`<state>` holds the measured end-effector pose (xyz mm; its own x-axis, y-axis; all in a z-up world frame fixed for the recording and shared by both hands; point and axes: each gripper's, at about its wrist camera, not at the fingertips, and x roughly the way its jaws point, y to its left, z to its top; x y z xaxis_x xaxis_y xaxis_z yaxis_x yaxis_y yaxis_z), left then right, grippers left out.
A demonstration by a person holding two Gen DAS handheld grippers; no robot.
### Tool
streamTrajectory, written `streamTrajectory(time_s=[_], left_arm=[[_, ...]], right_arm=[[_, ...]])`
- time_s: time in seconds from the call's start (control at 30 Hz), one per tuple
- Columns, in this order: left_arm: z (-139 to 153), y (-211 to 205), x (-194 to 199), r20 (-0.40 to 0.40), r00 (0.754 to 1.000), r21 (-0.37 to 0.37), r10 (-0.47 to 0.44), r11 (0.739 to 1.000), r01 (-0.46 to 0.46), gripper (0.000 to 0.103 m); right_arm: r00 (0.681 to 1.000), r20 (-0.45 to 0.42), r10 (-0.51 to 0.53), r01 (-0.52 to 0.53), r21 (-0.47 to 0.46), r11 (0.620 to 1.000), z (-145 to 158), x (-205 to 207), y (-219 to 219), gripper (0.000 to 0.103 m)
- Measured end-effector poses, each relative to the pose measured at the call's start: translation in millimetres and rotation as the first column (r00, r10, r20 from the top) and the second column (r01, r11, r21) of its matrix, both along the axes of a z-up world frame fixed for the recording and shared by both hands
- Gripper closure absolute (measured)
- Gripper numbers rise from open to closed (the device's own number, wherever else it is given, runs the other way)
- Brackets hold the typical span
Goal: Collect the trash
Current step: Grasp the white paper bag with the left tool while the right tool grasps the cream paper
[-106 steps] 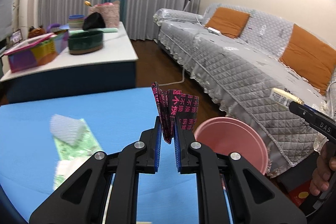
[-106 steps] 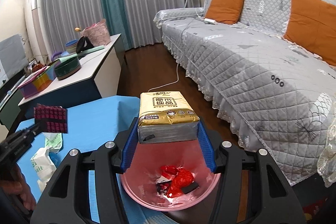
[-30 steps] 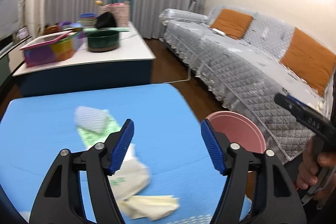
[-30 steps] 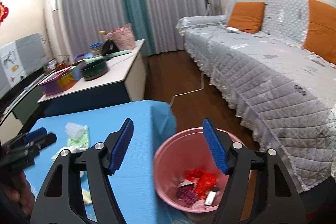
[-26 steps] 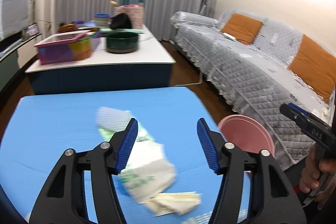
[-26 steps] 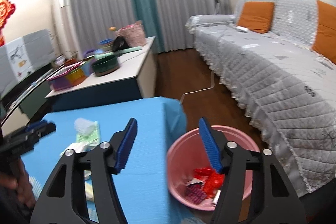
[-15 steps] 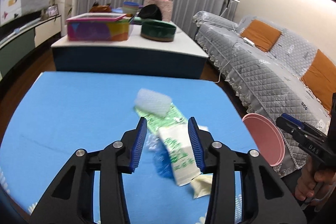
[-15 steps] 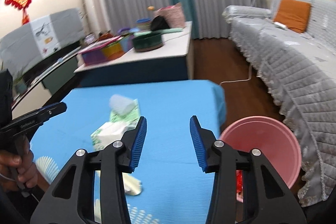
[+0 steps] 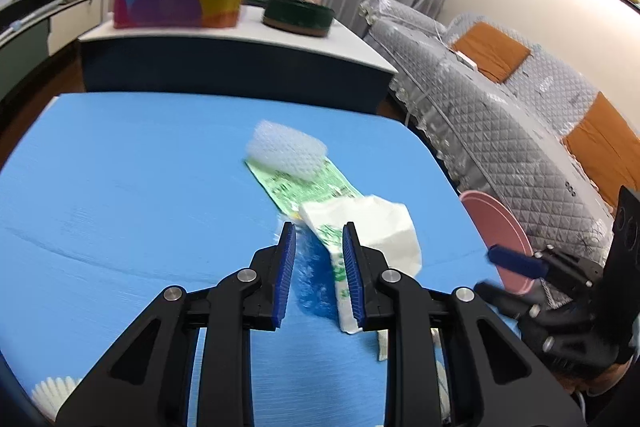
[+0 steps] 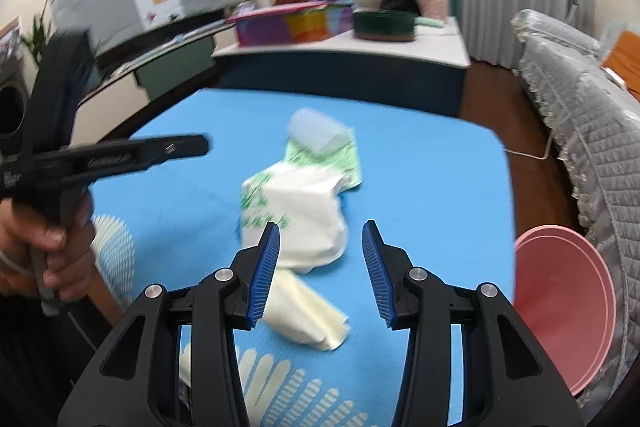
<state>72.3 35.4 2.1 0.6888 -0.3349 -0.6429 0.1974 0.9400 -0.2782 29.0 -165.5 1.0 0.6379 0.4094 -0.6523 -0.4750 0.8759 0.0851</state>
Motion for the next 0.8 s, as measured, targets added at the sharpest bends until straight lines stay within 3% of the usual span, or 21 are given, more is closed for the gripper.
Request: streamTrajectory(time_s=[0.17, 0.4, 0.47, 0.53, 0.63, 0.77, 0.8], left_arm=[[-10.9, -10.2, 5.8, -0.028, 0.999, 0.004, -0.033, 0.999, 0.033, 0.079], [-30.8, -14.4, 17.5, -0.094, 0.994, -0.029, -0.059, 0.998, 0.056, 0.079], [-33.5, -17.6, 20.2, -0.104, 0.992, -0.038, -0.074, 0.997, 0.07, 0.079], [-37.5, -21.3, 23.0, -0.118, 0.989, -0.039, -0.085, 0.996, 0.081, 0.079], [-40.4, -25.6, 25.9, -0.127, 0.987, -0.04, -0.095, 0.995, 0.09, 0.079], [-36.1, -31.2, 26.5, -0.111, 0.987, -0.044, -0.114, 0.993, 0.11, 0.079], [-33.7, -33.2, 25.7, -0.101, 0.987, -0.044, -0.121, 0.992, 0.117, 0.086]], right_arm=[[0.993, -0.005, 0.116, -0.116, -0.098, 0.988, -13.3, -9.8, 22.0, 0.058], [0.986, -0.075, 0.147, -0.157, -0.16, 0.974, -35.4, -2.8, 28.2, 0.059], [0.985, -0.087, 0.147, -0.161, -0.178, 0.971, -40.3, 0.4, 28.3, 0.063], [0.984, -0.1, 0.147, -0.163, -0.184, 0.969, -42.7, 2.9, 27.3, 0.08], [0.985, -0.088, 0.145, -0.159, -0.178, 0.971, -40.5, 3.1, 24.2, 0.09], [0.991, -0.086, 0.102, -0.113, -0.136, 0.984, -33.8, 10.6, 10.8, 0.094], [0.992, -0.087, 0.089, -0.1, -0.128, 0.987, -33.1, 12.8, 7.2, 0.094]])
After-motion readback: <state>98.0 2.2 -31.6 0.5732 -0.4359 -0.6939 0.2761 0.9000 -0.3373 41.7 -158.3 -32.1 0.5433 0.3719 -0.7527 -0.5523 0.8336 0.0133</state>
